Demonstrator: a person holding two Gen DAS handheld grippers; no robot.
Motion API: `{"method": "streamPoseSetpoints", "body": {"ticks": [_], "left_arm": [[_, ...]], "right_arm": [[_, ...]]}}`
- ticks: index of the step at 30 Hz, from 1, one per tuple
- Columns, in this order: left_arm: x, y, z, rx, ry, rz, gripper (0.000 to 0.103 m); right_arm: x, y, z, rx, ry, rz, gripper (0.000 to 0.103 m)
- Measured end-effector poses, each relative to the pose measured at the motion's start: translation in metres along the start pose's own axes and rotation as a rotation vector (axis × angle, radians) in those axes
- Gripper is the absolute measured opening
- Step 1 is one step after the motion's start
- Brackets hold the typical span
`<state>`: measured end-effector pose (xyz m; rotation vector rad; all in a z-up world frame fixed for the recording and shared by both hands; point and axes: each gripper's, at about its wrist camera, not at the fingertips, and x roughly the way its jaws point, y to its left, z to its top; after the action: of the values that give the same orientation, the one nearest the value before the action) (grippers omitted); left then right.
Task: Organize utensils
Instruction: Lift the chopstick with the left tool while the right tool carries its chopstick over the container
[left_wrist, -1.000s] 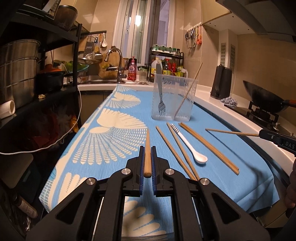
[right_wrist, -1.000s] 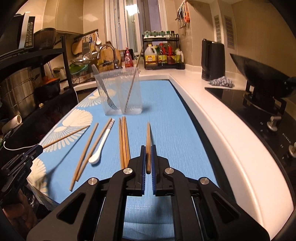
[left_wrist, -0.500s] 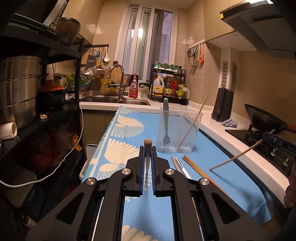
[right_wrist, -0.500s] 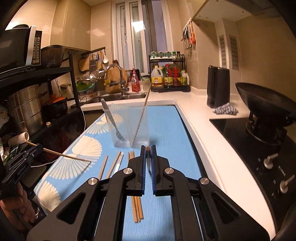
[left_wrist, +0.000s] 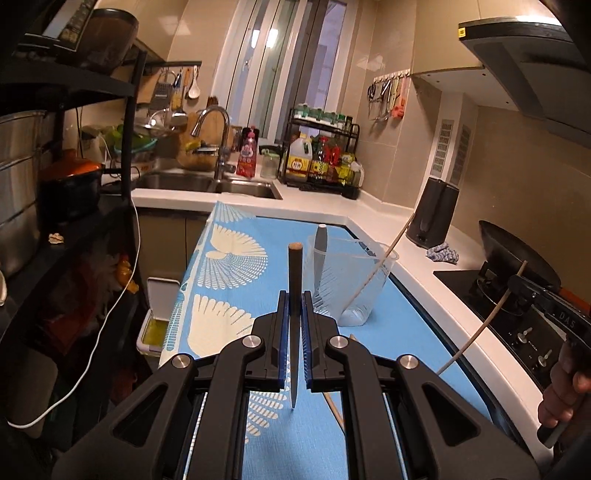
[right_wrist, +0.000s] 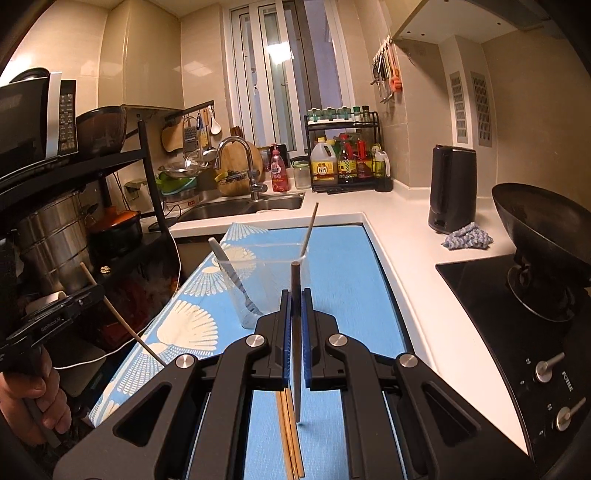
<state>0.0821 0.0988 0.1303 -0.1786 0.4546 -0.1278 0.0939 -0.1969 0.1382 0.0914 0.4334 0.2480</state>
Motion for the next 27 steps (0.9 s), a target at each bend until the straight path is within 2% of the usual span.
{"method": "streamPoseSetpoints", "body": {"ticks": [8, 14, 21, 27], "left_arm": [[0.02, -0.003, 0.026, 0.002, 0.111, -0.016, 0.007], [0.032, -0.012, 0.066, -0.004, 0.161, -0.064, 0.007], [0.044, -0.035, 0.126, 0.028, 0.156, -0.121, 0.006], [0.061, -0.046, 0.176, 0.018, 0.086, -0.151, 0.006]], "right_arm": [[0.01, 0.0, 0.021, 0.018, -0.003, 0.008, 0.005], [0.022, 0.002, 0.052, 0.022, 0.018, 0.032, 0.005], [0.027, 0.017, 0.114, -0.007, -0.066, 0.064, 0.005], [0.049, 0.03, 0.163, -0.048, -0.143, 0.064, 0.005]]}}
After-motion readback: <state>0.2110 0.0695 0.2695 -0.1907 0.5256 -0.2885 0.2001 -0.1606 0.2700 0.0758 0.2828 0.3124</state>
